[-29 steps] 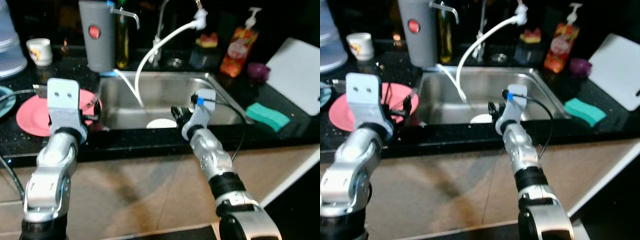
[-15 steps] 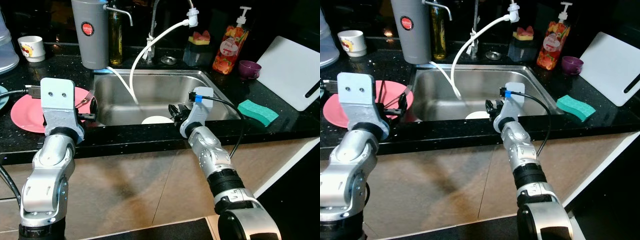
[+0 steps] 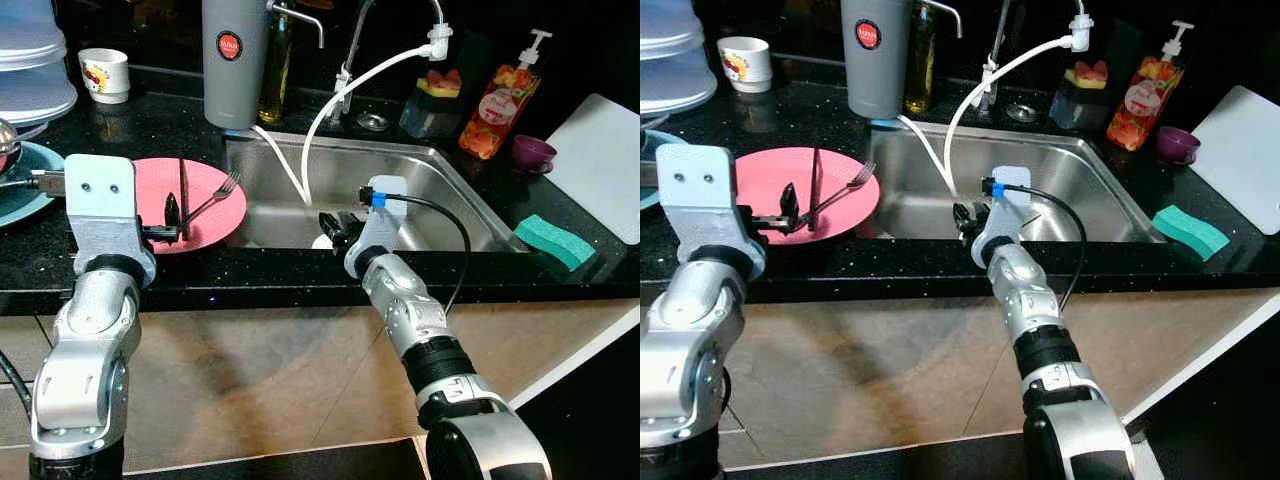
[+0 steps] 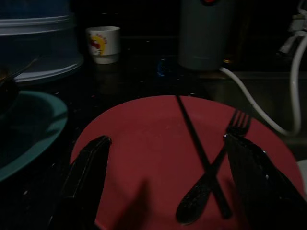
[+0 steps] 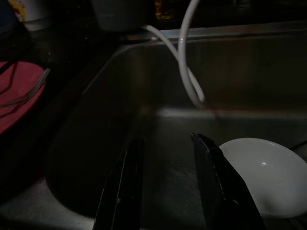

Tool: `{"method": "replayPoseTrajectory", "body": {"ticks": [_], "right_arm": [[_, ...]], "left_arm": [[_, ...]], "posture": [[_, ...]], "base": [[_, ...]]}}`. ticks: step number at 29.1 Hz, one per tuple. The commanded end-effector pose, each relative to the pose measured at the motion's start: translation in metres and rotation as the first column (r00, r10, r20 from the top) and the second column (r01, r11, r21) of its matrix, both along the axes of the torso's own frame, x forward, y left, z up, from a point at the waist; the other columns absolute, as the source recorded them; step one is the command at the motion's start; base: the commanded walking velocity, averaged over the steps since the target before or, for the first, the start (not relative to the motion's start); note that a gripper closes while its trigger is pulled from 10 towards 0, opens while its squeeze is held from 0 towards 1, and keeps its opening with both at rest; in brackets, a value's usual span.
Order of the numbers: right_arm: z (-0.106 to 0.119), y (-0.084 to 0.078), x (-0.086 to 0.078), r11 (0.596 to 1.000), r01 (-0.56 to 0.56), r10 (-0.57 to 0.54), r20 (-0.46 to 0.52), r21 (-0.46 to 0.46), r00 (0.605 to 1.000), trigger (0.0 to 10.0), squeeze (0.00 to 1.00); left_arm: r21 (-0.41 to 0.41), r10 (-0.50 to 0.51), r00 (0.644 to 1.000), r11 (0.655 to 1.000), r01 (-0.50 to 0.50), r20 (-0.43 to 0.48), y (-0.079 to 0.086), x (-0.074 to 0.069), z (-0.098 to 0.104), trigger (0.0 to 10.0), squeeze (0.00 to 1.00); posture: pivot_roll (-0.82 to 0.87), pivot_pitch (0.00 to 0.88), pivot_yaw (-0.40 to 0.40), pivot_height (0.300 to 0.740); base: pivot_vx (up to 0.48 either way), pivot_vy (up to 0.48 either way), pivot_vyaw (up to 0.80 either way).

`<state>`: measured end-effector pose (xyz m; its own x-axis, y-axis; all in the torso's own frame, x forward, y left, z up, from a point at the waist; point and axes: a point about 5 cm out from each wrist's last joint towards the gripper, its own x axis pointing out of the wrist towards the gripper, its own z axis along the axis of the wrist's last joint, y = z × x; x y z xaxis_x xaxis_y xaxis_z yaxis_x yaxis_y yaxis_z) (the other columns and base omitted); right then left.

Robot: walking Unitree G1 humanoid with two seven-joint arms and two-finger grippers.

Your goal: Kitchen organization

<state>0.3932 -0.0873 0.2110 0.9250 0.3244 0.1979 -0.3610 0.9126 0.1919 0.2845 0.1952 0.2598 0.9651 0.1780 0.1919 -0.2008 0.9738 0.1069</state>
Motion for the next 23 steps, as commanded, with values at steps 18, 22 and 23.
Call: {"method": "replayPoseTrajectory", "body": {"ticks": [18, 22, 23], "right_arm": [[-0.016, -0.003, -0.001, 0.998, 0.042, -0.039, -0.054, 0.053, 0.998, 10.0, 0.0], [-0.024, -0.004, -0.004, 0.997, 0.064, -0.06, -0.064, 0.05, 0.996, 10.0, 0.0], [-0.025, -0.004, -0.005, 0.996, 0.072, -0.069, -0.065, 0.05, 0.996, 10.0, 0.0]], "left_arm": [[0.054, -0.043, 0.999, 0.998, 0.044, -0.033, -0.003, 0.008, 0.002, 10.0, 0.0], [0.045, -0.027, 0.999, 0.999, 0.029, -0.045, 0.002, 0.011, -0.002, 10.0, 0.0], [0.045, -0.025, 0.999, 0.999, 0.027, -0.046, 0.004, 0.011, -0.003, 10.0, 0.0]], "posture": [[0.25, 0.051, -0.098, 0.74], [0.26, 0.064, -0.061, 0.74], [0.27, 0.07, -0.043, 0.74]], "base": [[0.0, 0.027, 0.0], [0.0, 0.0, 0.0], [0.0, 0.0, 0.0]]}}
